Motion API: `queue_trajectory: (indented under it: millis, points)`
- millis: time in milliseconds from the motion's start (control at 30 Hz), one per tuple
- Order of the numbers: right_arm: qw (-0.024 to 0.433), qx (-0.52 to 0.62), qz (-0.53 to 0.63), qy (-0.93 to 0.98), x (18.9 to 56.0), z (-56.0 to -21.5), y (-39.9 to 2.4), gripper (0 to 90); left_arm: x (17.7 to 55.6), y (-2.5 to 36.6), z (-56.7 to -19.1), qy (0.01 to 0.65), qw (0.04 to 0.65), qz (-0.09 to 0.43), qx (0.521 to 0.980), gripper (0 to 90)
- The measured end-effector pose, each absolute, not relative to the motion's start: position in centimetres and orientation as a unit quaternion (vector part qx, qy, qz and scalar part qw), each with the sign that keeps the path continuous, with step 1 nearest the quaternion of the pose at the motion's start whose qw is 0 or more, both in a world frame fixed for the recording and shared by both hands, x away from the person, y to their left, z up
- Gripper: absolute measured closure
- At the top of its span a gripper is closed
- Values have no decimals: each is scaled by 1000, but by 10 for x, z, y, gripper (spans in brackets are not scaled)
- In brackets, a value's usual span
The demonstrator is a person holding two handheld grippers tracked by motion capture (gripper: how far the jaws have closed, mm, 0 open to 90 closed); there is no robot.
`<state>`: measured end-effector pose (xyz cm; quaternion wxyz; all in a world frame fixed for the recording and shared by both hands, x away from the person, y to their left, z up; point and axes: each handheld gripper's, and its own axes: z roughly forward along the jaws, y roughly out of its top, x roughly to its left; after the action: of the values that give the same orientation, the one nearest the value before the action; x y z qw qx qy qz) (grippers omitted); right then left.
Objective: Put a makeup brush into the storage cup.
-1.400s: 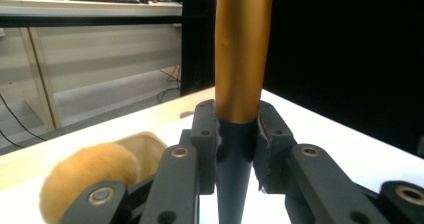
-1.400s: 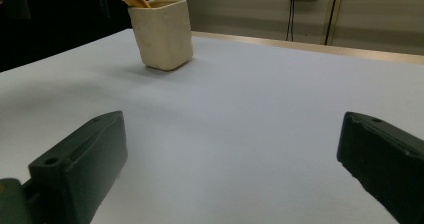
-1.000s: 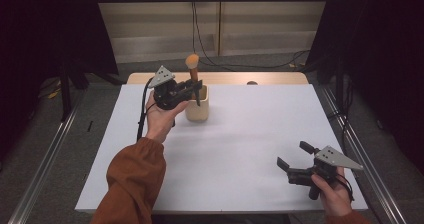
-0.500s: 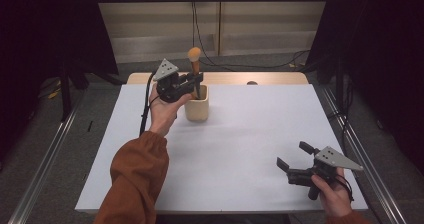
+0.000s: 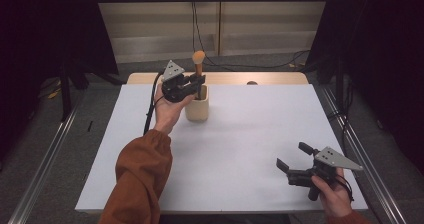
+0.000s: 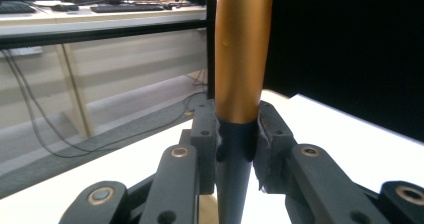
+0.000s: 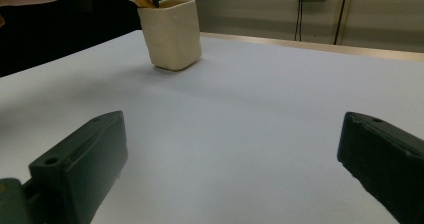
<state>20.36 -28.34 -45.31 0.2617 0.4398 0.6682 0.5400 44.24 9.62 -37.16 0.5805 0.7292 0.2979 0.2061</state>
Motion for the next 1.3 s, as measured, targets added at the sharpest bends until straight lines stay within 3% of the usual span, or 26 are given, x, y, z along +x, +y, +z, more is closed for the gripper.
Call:
queue_trajectory:
  millis: [1300]
  points:
    - [256, 441, 537, 673, 204, -456, -282, 0, 444, 85, -403, 304, 538, 186, 764, 740]
